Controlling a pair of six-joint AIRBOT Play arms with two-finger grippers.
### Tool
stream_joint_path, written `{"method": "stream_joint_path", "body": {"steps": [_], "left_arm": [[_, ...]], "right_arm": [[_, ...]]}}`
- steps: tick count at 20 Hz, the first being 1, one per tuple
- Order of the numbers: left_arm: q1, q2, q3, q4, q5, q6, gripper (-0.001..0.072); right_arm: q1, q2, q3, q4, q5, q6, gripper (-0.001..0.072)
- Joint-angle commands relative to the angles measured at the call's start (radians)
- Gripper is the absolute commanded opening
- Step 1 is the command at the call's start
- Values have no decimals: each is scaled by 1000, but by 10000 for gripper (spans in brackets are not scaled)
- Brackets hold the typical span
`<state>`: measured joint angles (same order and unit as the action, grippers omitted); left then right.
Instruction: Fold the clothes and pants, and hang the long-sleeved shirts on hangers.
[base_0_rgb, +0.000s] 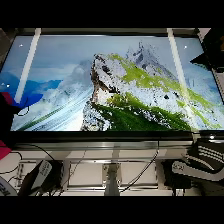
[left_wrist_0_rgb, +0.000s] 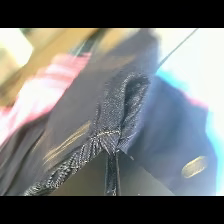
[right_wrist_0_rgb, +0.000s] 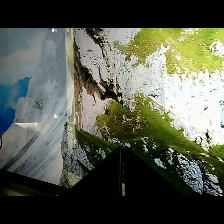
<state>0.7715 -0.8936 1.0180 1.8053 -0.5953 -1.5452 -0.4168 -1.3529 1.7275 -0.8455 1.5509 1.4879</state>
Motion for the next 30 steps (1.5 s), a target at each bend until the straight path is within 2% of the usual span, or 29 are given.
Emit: {"method": "stream_joint_path", "body": {"steps": [1,5,11,16,18,20,23,25,27,30], "left_arm": [[-150,86,5,-143,165,1,21],[-388,113,84,-305,252,1,19],[-858,21,332,-315,428,1,18],[-1143,-195,482,-314,457,1,18],[-1211,-270,482,-314,344,1,18],[-1266,-338,482,-314,100,34,19],[-1324,-437,479,-294,-266,186,18],[-1343,-488,459,-167,-472,192,18],[-1344,-524,415,-109,-596,192,18],[-1343,-561,332,-77,-644,192,19]], "right_arm": [[0,-1,1,0,0,0,10],[0,-1,1,3,-32,0,10],[0,-1,1,26,-163,3,10],[0,-1,1,-19,-351,3,10],[-1,-1,1,-68,-366,2,10],[-1,-1,1,-111,-393,2,10],[-1,-6,1,-128,-417,2,10],[-1,-21,1,-127,-388,3,10],[7,-46,-2,-127,-320,3,10],[35,-86,-32,-127,-235,2,10]]}}
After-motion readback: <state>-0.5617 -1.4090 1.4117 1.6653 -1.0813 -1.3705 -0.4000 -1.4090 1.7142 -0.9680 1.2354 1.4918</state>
